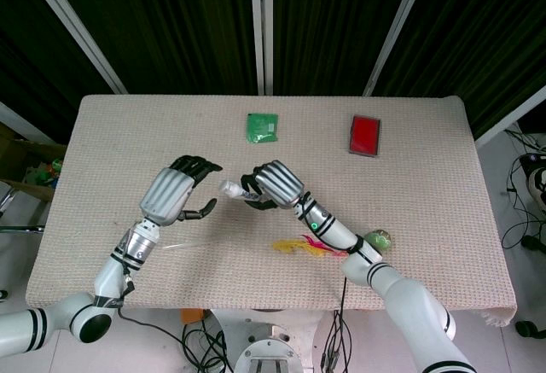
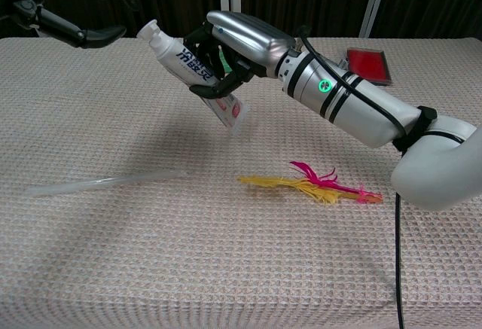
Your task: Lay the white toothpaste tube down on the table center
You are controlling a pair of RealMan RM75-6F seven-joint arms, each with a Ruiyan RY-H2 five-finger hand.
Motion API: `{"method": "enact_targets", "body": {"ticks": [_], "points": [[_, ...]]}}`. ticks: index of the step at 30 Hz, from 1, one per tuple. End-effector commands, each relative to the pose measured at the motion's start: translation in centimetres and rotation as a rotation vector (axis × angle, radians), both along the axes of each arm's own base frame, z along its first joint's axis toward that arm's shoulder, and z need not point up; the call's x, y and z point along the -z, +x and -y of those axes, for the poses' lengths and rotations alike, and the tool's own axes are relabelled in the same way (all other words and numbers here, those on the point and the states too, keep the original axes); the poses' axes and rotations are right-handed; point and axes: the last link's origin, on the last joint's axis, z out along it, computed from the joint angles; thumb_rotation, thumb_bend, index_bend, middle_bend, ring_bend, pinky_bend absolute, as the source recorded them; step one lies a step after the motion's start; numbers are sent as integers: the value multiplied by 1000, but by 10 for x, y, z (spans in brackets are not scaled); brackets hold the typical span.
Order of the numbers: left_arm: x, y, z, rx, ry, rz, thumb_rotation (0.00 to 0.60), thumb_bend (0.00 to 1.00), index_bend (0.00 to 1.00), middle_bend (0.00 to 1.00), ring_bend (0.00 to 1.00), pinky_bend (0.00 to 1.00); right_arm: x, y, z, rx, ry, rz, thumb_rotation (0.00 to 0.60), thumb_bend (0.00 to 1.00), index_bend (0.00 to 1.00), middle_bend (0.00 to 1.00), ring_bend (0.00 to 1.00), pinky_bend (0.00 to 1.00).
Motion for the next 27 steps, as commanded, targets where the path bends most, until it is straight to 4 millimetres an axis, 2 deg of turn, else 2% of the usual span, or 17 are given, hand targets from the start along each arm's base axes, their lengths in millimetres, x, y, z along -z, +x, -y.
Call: {"method": "enact_targets", "body": {"ticks": [1, 7, 16, 27], "points": [[3, 3, -1, 7, -3, 0, 445, 363, 231, 266, 196, 206, 1, 1, 0, 0, 2, 1, 600, 887, 966, 773, 627, 769], [10, 12, -6, 11, -5, 10, 425, 362, 183, 222, 161, 200, 1, 2, -1, -5, 3, 6, 600, 889, 967, 774, 628, 769], [16, 18, -13, -2, 6, 12, 341, 346, 145, 182, 129, 184, 1, 2, -4, -24, 3, 7, 600, 891, 968, 775, 629, 769], [22, 15, -13, -9, 1, -10, 343, 345, 145, 182, 127, 184, 2, 1, -4, -24, 1, 1, 600, 898, 970, 776, 629, 769]]}}
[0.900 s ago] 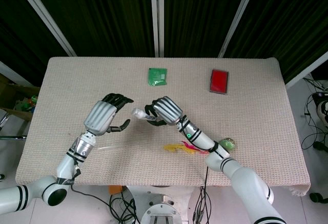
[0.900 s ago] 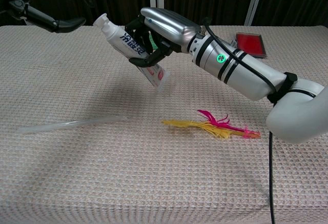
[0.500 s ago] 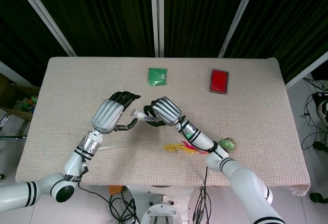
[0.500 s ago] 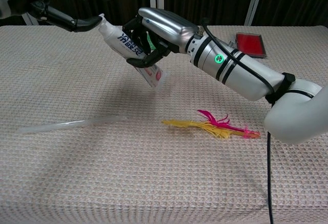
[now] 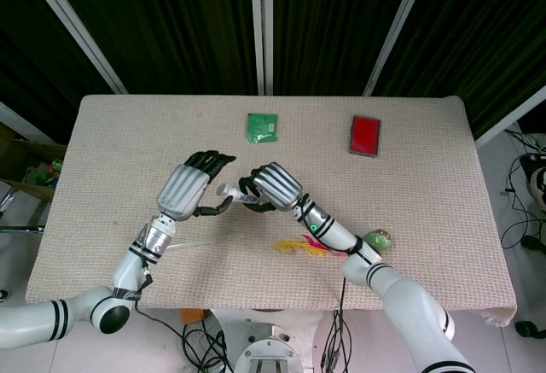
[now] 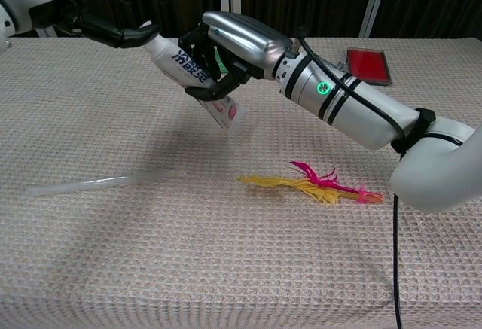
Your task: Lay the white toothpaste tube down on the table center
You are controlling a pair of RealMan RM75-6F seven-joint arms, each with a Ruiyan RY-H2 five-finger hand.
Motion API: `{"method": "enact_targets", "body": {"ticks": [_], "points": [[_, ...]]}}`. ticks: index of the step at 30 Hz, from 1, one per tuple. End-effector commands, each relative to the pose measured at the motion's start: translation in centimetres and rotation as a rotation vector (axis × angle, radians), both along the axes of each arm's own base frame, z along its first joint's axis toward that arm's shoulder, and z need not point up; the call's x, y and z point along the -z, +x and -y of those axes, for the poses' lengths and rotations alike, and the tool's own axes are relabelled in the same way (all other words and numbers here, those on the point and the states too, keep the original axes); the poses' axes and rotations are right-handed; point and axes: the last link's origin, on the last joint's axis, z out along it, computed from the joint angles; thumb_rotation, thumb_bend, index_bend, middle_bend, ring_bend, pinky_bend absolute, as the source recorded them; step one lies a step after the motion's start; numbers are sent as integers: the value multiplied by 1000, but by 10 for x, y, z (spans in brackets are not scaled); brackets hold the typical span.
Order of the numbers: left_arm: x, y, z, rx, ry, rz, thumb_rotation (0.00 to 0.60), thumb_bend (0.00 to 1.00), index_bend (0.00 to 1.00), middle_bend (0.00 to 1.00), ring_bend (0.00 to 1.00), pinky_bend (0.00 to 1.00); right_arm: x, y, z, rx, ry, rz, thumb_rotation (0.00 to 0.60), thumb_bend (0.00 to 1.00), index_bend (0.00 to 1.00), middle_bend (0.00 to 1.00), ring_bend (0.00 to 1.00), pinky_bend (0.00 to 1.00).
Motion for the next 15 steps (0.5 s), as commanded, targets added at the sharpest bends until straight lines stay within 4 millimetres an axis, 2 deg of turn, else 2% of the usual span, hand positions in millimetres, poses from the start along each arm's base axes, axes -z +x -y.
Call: {"method": "enact_targets", "body": {"ticks": [1, 8, 15], "points": [[0, 0, 0, 0, 1, -1, 341, 345, 145, 182, 128, 183, 0, 0, 0, 1, 2, 0, 600, 899, 970, 776, 629, 769], [0, -2, 0, -3, -10, 7, 341, 345, 140, 182, 128, 184, -1, -2, -2, -14, 3, 1, 600, 912, 976, 778, 635, 775], [1, -5, -1, -3, -5, 2, 377, 345, 140, 181, 128, 184, -4, -2, -3, -27, -3, 8, 600, 912, 976, 778, 635, 776]]}}
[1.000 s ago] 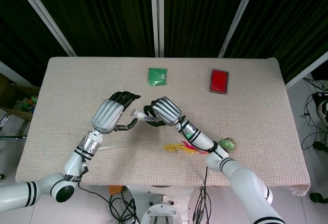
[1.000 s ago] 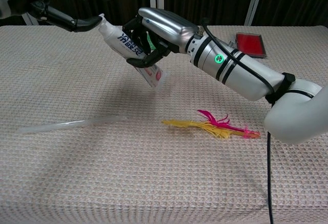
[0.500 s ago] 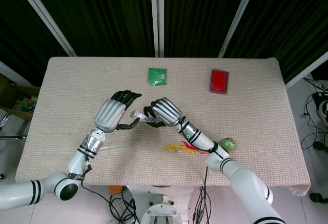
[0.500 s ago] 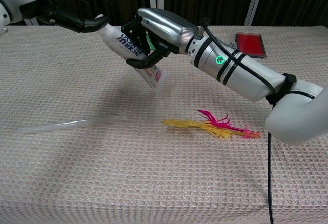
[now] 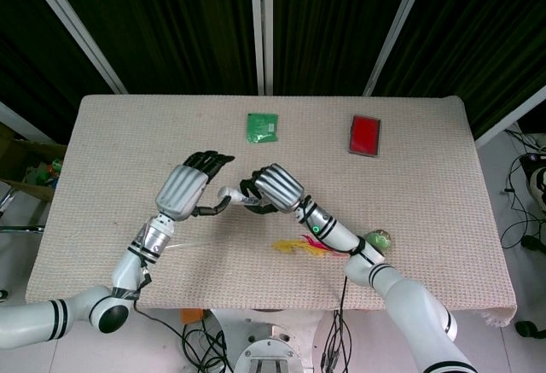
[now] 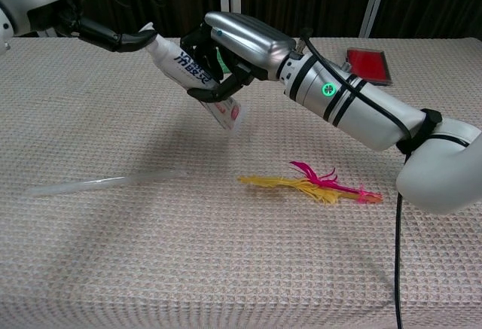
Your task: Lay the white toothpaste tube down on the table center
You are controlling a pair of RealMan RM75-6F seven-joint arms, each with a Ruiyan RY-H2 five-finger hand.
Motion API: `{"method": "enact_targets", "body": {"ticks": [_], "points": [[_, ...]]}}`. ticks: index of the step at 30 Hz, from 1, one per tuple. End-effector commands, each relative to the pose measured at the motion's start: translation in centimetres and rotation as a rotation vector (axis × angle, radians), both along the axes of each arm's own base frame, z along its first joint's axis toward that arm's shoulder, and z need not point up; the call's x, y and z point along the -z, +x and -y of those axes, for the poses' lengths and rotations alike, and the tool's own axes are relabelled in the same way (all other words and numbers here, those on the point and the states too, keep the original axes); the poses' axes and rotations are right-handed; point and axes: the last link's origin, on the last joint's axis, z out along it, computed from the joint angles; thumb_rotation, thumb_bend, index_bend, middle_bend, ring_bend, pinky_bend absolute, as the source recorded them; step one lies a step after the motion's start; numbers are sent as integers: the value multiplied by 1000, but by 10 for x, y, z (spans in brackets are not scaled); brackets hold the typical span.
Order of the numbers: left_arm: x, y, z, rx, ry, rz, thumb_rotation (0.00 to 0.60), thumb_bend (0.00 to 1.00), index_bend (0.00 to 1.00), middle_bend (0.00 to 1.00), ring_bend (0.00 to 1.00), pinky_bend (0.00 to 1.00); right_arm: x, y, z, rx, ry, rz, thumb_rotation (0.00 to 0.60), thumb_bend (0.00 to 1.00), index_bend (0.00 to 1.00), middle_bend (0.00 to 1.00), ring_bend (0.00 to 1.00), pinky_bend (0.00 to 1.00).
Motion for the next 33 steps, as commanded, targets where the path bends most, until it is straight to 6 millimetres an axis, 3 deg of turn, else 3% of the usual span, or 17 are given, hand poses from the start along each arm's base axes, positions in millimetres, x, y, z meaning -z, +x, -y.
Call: {"method": "enact_targets", "body": {"ticks": [1, 33], "points": [[0, -1, 0, 0, 2, -3, 378, 345, 140, 181, 128, 184, -1, 0, 0, -3, -1, 3, 600, 912, 976, 778, 635, 776], [-9, -8, -13, -47, 2, -4, 382, 346, 138, 182, 128, 185, -3, -6, -14, -68, -12, -2, 600, 912, 982, 778, 640, 779]]}}
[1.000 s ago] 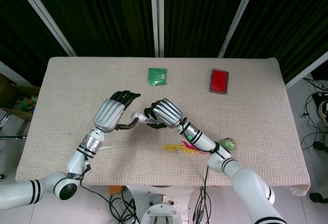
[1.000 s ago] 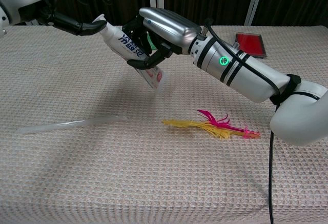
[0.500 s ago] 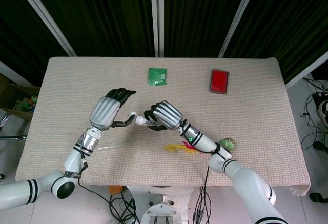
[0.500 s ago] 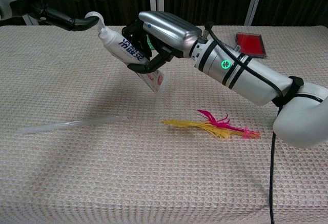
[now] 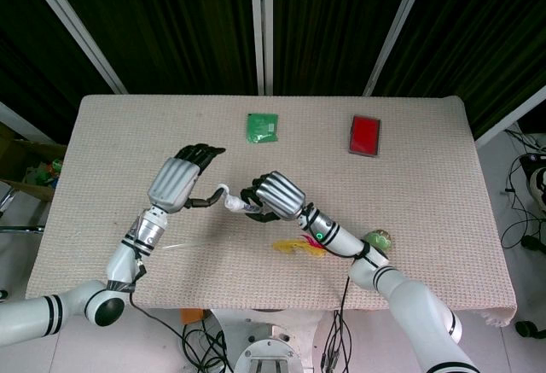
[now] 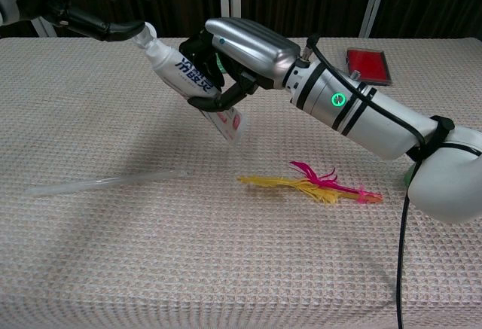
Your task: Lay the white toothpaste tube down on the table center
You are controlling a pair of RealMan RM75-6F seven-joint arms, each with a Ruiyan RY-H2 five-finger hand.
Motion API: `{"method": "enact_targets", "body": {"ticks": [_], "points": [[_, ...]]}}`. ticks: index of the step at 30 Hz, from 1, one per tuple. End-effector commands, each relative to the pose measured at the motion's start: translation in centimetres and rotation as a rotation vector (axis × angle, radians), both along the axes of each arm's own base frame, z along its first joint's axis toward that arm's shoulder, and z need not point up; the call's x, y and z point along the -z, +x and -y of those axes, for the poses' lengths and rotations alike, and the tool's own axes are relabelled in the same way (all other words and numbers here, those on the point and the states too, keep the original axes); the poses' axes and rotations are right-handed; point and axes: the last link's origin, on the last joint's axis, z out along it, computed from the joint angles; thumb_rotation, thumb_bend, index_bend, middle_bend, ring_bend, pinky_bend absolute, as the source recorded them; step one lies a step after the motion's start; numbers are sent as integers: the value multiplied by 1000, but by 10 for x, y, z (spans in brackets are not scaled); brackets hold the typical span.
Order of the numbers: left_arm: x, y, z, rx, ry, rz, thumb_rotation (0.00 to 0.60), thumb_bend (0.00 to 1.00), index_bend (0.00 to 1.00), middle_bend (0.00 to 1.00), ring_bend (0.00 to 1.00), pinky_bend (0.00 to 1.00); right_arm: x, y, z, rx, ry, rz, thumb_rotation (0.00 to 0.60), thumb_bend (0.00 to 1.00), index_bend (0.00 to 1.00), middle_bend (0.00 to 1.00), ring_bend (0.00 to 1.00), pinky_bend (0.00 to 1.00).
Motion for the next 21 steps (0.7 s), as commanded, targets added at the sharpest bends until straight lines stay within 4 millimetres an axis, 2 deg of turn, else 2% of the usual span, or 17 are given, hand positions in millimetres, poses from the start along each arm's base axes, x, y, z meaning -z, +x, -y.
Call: {"method": "enact_targets", "body": {"ticks": [1, 14, 21], "points": [[1, 0, 0, -4, -9, 4, 384, 345, 137, 182, 128, 185, -1, -1, -1, -6, -3, 0, 600, 912, 982, 778, 640, 779], [5, 0, 0, -18, -51, 15, 383, 346, 135, 182, 128, 185, -3, -3, -4, -12, -6, 13, 600, 912, 983, 778, 640, 779], [-8, -2, 2, -15, -18, 39, 386, 345, 135, 182, 128, 186, -7, -8, 2, -3, -31, -21, 600, 912, 983, 778, 640, 779]]}}
